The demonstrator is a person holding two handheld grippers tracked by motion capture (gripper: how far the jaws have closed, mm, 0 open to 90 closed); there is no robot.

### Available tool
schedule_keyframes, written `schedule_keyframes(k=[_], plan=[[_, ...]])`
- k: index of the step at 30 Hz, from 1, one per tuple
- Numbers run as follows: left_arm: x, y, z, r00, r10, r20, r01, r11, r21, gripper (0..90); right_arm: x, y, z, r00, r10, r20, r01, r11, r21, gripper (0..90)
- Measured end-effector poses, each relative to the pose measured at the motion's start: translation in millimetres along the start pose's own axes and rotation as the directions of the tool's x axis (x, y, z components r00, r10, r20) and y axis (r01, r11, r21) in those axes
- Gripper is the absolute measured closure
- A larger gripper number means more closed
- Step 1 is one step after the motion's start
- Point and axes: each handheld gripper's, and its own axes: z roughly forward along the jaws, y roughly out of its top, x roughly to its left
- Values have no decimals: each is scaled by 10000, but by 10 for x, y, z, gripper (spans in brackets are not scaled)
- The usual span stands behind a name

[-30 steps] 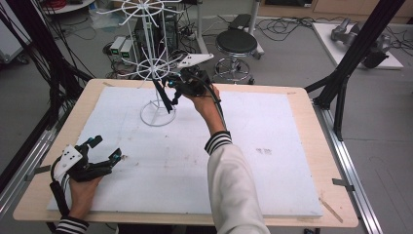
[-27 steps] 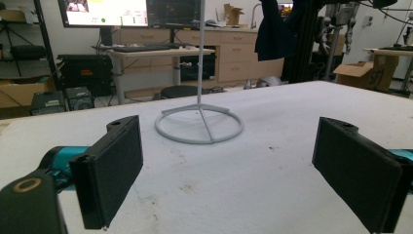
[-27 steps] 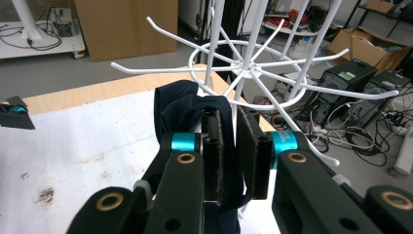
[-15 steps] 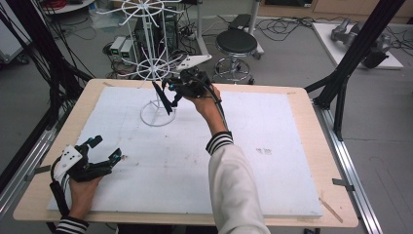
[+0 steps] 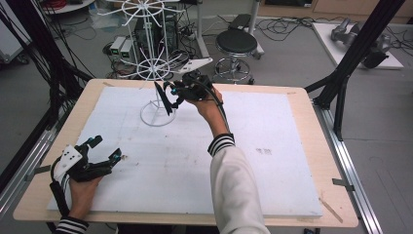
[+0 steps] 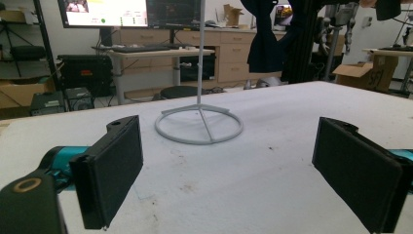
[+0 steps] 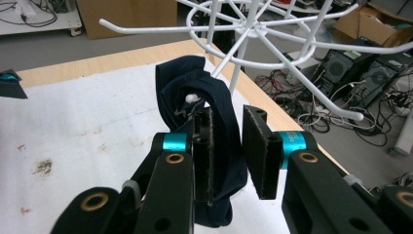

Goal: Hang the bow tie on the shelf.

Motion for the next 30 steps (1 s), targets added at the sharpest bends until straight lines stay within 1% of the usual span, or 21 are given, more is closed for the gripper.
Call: schedule_keyframes(k=[1, 2, 3, 4, 5, 7, 8, 10, 11, 13, 15, 19, 21, 22, 24, 25, 26, 27, 28, 29, 30], plan=[[0, 0, 0, 10000, 0, 2, 0, 10000, 1, 116, 0, -5, 0, 10000, 36, -3, -36, 10000, 54, 725], [0, 0, 0, 10000, 0, 0, 0, 10000, -3, 115, -6, -8, 6, 10000, -29, -7, 29, 10000, 44, 712], [0, 0, 0, 10000, -16, -11, 16, 10000, -5, 116, -2, -14, 10, 10000, 62, -70, -61, 9999, 145, 701], [0, 0, 0, 10000, -18, -14, 18, 10000, -3, 116, -3, -20, 21, 9999, 13, -122, -11, 9998, 186, 687], [-1, 0, 1, 10000, -29, -20, 29, 10000, -4, 116, 5, -26, 27, 9999, 53, -157, -49, 9996, 289, 658], [-1, 0, 1, 10000, -31, -26, 31, 10000, 1, 116, 19, -37, 43, 9994, 234, -251, -222, 9987, 449, 560], [-1, 0, -1, 10000, -22, -31, 22, 10000, -4, 116, 25, -37, 50, 9996, 203, -196, -193, 9986, 496, 523], [0, 0, 5, 9999, -107, -50, 107, 9999, -25, 115, 35, -30, 46, 9997, 184, -151, -178, 9990, 413, 423], [1, 0, 7, 9999, -123, -56, 123, 9999, -15, 116, 32, -28, 32, 9993, 306, -222, -299, 9990, 346, 351], [2, 2, 13, 9999, -129, -62, 129, 9999, 27, 115, 26, -30, 7, 9982, 535, -261, -527, 9981, 305, 276], [3, 3, 15, 9999, -125, -78, 125, 9999, 73, 116, 26, -34, -30, 9983, 580, -94, -576, 9975, 397, 215], [4, 2, 15, 9999, -147, -77, 147, 9999, 49, 116, 21, -48, -159, 9973, 732, -100, -729, 9971, 234, 184], [5, 2, 14, 9999, -143, -61, 143, 9999, 41, 115, 23, -90, -260, 9970, 775, 2, -775, 9969, -111, 184], [4, 1, 14, 9999, -146, -69, 146, 9999, 21, 116, 19, -126, -316, 9963, 854, 6, -853, 9959, -298, 183], [3, 2, 12, 9999, -128, -47, 128, 9999, 38, 115, 6, -206, -438, 9946, 1040, 40, -1039, 9943, -225, 160], [3, 2, 8, 10000, -69, -44, 69, 10000, 71, 115, 9, -252, -509, 9942, 1063, 144, -1059, 9940, -256, 161], [-1, 2, 6, 10000, -41, -30, 41, 10000, 38, 116, 17, -308, -588, 9935, 1112, 233, -1100, 9928, -464, 161], [-5, 1, 4, 10000, 1, -47, -1, 10000, 2, 116, 18, -359, -664, 9922, 1222, 239, -1209, 9914, -491, 160], [-6, 0, 2, 10000, 32, -48, -32, 10000, 15, 116, 28, -414, -739, 9919, 1236, 297, -1219, 9910, -547, 160], [-8, 0, 6, 10000, 16, -62, -16, 10000, -1, 116, 40, -472, -817, 9918, 1196, 455, -1162, 9908, -700, 162], [-8, 0, 6, 10000, 12, -65, -12, 10000, 4, 116, 50, -529, -893, 9903, 1273, 557, -1228, 9894, -771, 162]])
